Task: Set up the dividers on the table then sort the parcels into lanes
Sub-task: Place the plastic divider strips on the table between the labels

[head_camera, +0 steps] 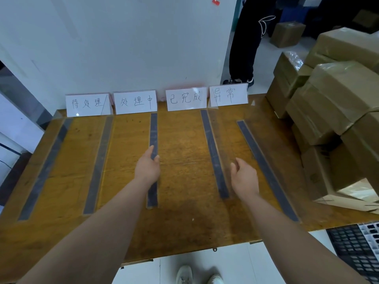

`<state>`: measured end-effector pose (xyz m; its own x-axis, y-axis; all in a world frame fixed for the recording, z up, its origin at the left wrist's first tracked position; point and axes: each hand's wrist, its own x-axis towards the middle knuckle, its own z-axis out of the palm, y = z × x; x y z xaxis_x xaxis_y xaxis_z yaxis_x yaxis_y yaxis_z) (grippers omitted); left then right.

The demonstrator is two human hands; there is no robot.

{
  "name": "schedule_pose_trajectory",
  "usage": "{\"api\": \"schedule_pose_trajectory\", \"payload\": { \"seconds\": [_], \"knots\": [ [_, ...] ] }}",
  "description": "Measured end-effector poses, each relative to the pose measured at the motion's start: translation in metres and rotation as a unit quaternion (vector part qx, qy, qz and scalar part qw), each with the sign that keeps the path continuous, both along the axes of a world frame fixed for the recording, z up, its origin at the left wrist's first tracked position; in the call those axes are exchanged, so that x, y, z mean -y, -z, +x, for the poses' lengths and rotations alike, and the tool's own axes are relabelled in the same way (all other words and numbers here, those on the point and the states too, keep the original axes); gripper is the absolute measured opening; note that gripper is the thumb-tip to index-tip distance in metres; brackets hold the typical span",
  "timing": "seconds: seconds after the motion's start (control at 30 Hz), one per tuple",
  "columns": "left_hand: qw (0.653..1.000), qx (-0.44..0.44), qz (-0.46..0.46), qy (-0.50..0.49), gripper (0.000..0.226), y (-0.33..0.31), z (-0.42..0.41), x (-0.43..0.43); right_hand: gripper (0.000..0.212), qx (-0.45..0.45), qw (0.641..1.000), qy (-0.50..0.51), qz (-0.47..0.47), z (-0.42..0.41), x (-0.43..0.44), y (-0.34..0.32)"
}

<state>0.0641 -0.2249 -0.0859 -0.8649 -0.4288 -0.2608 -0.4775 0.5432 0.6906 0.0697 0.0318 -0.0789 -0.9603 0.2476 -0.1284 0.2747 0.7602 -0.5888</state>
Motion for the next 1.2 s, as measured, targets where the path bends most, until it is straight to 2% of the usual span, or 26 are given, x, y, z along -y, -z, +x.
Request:
{"api": "schedule_pose_trajectory", "payload": {
  "seconds": [0.4, 0.57, 0.77, 0.93, 1.07, 1.2],
  "knots": [
    [0.999, -0.027, -0.022, -0.002, 0.055, -0.013, 0.000, -0.009, 0.045, -0.001, 1.000, -0.005, 0.010, -0.006, -0.012, 0.007],
    [0.995, -0.091, -0.046, 0.007, 0.053, -0.026, -0.005, -0.019, 0.049, -0.011, 1.000, -0.014, 0.007, -0.005, -0.018, 0.003],
    [0.984, -0.158, -0.045, 0.074, 0.053, -0.052, -0.019, -0.059, 0.050, -0.045, 0.999, -0.006, 0.013, -0.003, -0.045, -0.012],
    [0.976, -0.156, -0.023, 0.148, 0.053, -0.061, -0.023, -0.111, 0.045, -0.081, 0.995, 0.036, 0.047, 0.010, -0.092, -0.022],
    [0.975, -0.115, 0.008, 0.188, 0.053, -0.058, -0.030, -0.152, 0.049, -0.032, 0.993, 0.079, 0.084, 0.016, -0.134, -0.021],
    [0.981, -0.074, 0.022, 0.180, 0.056, -0.050, -0.034, -0.186, 0.053, 0.056, 0.992, 0.061, 0.097, 0.020, -0.170, -0.018]
  ]
}}
